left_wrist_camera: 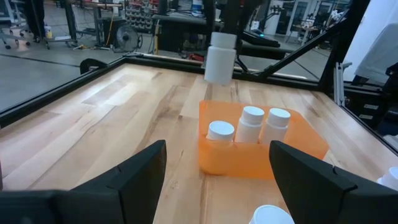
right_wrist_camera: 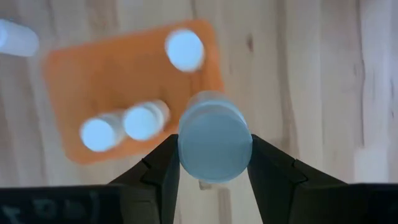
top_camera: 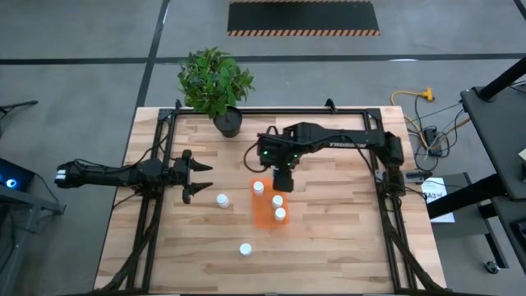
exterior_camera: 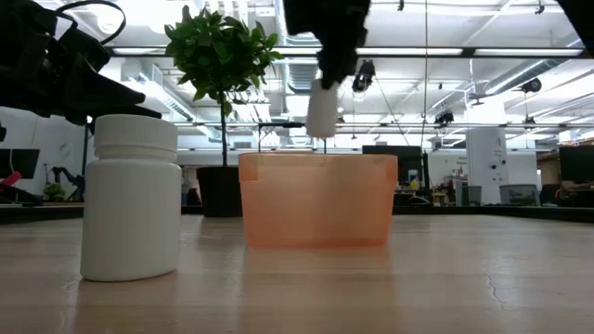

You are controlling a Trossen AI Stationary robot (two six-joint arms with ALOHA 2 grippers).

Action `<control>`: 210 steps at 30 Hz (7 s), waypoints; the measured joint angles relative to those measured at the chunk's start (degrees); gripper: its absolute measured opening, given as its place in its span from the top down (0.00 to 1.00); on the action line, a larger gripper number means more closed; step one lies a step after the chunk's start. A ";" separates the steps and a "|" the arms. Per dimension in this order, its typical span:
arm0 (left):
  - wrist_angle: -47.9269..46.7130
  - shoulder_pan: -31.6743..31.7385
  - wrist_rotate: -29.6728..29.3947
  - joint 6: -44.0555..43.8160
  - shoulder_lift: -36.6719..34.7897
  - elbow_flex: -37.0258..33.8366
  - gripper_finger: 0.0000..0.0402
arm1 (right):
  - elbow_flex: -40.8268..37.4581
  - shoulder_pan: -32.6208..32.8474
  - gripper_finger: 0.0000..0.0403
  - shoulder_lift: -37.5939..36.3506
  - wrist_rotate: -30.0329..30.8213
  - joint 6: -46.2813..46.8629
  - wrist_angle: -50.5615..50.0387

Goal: Pick and place pill bottles into a basket
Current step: Put the white pill bottle into the orange container

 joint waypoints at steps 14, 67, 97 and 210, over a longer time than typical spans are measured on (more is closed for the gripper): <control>-0.03 0.00 0.00 0.00 0.04 0.01 0.33 | -0.95 2.08 0.65 4.30 -0.03 -1.99 -0.57; -0.01 0.00 -0.01 -0.20 0.00 0.00 0.33 | -17.36 2.03 0.61 3.69 2.59 -7.22 16.90; -0.01 0.02 0.00 -0.20 0.00 0.00 0.33 | -14.17 2.03 0.52 2.59 2.84 -4.12 17.09; -0.03 0.00 -0.02 5.77 0.57 0.00 0.33 | -111.52 2.03 0.52 -112.49 4.04 -2.92 102.72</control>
